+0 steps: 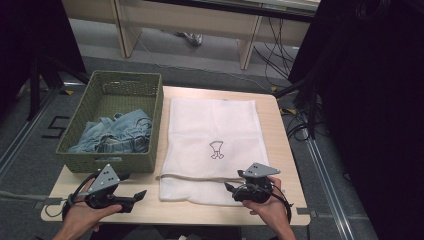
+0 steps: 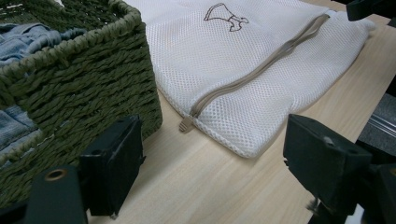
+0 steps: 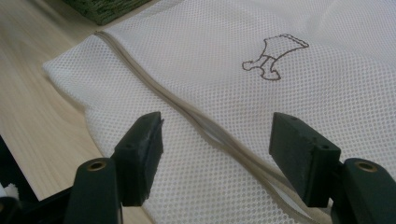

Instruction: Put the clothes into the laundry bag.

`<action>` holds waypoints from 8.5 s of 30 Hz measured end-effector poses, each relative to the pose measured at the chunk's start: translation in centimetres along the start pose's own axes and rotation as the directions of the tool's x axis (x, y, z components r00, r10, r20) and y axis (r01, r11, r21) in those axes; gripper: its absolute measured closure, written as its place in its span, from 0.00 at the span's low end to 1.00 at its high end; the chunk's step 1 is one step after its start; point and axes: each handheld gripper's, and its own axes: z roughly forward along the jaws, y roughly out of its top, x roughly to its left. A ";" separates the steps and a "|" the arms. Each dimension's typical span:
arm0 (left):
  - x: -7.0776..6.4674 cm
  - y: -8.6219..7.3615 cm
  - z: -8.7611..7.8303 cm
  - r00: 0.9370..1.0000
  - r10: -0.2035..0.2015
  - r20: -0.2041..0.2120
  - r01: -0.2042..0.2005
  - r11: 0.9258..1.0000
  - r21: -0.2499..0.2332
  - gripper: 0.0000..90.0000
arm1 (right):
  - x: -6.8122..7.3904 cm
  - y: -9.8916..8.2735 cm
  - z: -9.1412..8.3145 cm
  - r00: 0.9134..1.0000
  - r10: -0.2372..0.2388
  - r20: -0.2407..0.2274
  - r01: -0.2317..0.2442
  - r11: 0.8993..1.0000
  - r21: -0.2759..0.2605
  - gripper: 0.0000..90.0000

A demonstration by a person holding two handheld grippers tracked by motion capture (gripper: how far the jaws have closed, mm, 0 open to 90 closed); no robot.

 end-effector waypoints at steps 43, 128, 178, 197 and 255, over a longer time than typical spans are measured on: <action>-1.1 0.1 1.4 0.997 0.059 0.048 -0.063 0.995 0.078 0.21 | -1.8 2.1 6.7 0.937 -0.343 -0.067 0.349 0.911 0.218 0.63; 16.8 7.4 10.7 0.969 0.238 0.063 -0.227 0.770 0.596 0.15 | -4.7 11.9 5.5 0.941 -0.335 0.045 0.329 0.939 0.101 0.96; 19.6 8.2 8.3 0.954 0.075 -0.290 0.051 0.913 0.405 0.77 | -4.8 11.4 5.8 0.942 -0.335 0.031 0.330 0.939 0.099 0.96; 17.8 15.7 -4.5 0.965 -0.051 -0.257 0.066 0.997 0.050 0.78 | -4.8 11.9 5.7 0.945 -0.325 0.036 0.320 0.943 0.091 0.96; -2.9 18.6 1.5 0.902 0.038 0.429 -0.023 0.999 -0.041 0.77 | -5.8 13.2 2.9 0.962 -0.271 0.017 0.272 0.962 -0.029 0.98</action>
